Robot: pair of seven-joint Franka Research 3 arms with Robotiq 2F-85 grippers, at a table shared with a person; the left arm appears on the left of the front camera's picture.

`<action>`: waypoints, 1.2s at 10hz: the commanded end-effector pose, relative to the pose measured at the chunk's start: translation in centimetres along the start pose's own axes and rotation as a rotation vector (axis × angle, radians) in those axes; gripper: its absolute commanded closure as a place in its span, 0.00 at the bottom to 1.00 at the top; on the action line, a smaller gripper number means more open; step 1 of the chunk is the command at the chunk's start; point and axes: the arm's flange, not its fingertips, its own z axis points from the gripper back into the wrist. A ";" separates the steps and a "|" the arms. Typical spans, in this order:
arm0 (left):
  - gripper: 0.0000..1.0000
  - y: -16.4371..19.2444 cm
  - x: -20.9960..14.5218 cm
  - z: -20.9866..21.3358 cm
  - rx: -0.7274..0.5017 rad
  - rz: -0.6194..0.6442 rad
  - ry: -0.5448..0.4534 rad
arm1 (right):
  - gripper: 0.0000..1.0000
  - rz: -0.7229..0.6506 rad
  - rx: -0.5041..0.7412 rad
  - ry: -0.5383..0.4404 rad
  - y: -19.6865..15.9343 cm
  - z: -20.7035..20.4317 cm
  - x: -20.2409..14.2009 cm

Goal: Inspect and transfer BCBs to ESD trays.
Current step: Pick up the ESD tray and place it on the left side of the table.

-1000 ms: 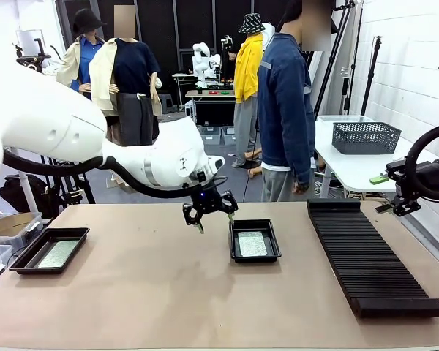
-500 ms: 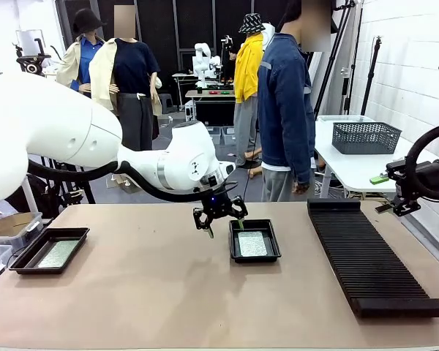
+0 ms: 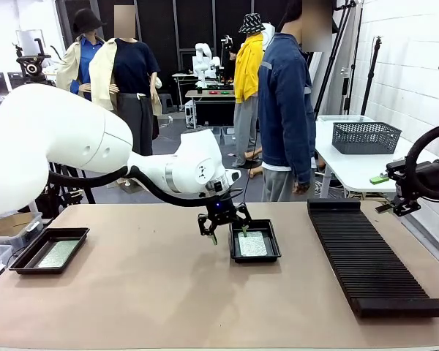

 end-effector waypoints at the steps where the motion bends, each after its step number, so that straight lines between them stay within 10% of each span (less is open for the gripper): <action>1: 0.00 -0.5 1.1 -0.1 0.009 -0.019 -0.008 | 0.00 0.019 -0.006 -0.010 0.0 -0.2 -0.3; 4: 0.18 -0.4 1.6 -0.3 0.011 -0.035 -0.012 | 0.00 0.019 -0.006 -0.010 0.0 -0.2 -0.3; 10: 1.00 0.4 2.3 -0.6 -0.004 -0.013 0.005 | 0.00 0.019 -0.006 -0.010 0.0 -0.2 -0.3; 12: 1.00 0.5 2.4 -0.6 -0.011 -0.016 0.018 | 0.00 0.019 -0.006 -0.010 0.0 -0.2 -0.3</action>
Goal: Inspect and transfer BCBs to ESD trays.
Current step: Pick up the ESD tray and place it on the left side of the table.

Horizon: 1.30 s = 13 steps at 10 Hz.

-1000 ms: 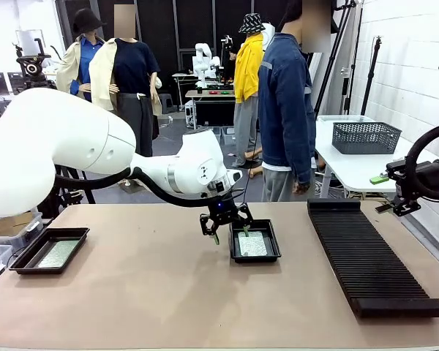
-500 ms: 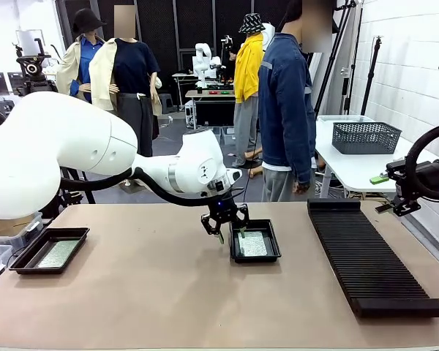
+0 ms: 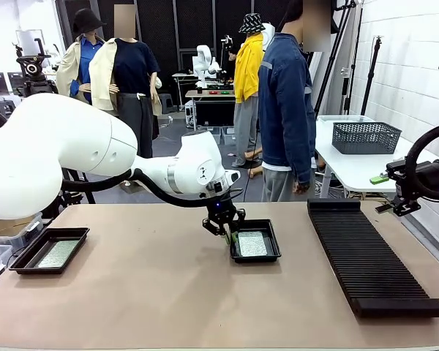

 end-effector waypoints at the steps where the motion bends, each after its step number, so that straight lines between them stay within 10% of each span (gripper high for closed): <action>1: 1.00 0.0 0.6 0.3 -0.009 -0.018 0.023 | 0.00 0.018 -0.006 -0.010 0.0 -0.2 -0.3; 13: 1.00 1.4 -0.8 1.2 0.004 -0.024 -0.004 | 0.00 0.018 -0.006 -0.010 0.0 -0.2 -0.3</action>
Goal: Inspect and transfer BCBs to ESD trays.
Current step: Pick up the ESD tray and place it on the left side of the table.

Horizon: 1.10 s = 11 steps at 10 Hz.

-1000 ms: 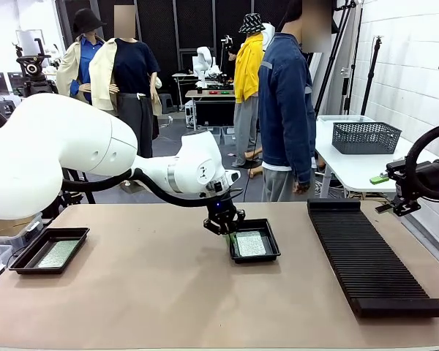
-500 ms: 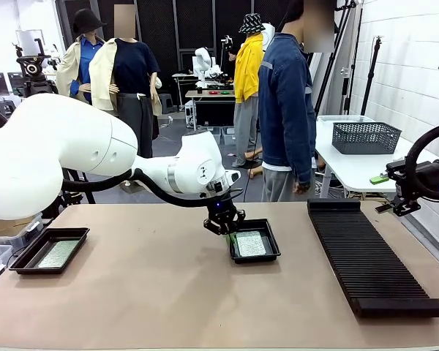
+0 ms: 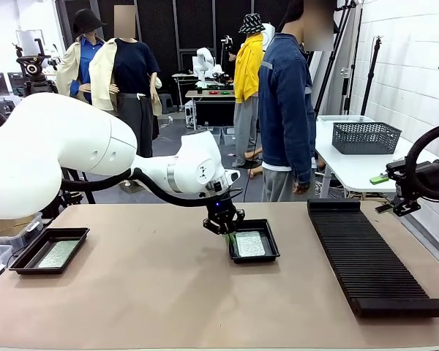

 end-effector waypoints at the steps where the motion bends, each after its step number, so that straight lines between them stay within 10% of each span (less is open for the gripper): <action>1: 1.00 2.2 -1.1 1.4 0.007 -0.021 -0.013 | 0.00 0.018 -0.006 -0.010 0.0 -0.2 -0.3; 11: 1.00 11.2 -3.1 4.6 0.068 -0.064 0.007 | 0.00 0.018 -0.006 -0.010 0.0 -0.2 -0.3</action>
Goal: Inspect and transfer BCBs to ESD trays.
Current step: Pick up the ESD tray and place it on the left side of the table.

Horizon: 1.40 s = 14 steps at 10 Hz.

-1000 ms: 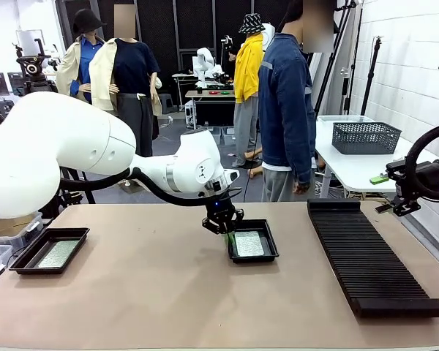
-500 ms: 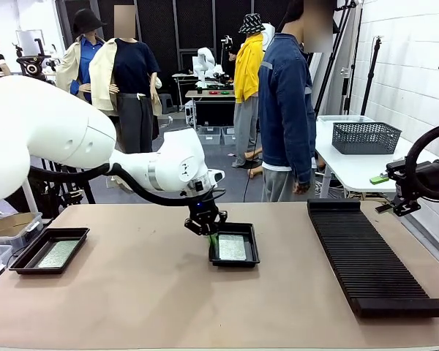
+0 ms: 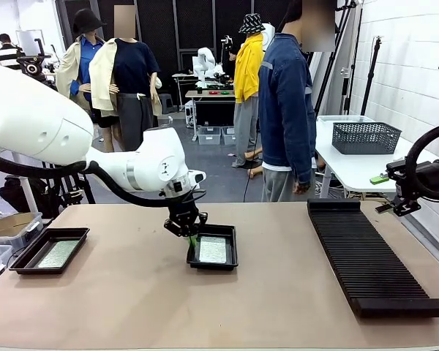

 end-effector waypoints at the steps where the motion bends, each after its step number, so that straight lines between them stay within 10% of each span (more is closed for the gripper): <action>1: 1.00 2.5 -1.1 0.6 0.008 -0.042 -0.009 | 0.00 0.018 -0.006 -0.009 0.0 -0.3 -0.3; 14: 1.00 17.4 -2.6 4.7 0.073 -0.027 -0.032 | 0.00 0.018 -0.006 -0.009 0.0 -0.3 -0.3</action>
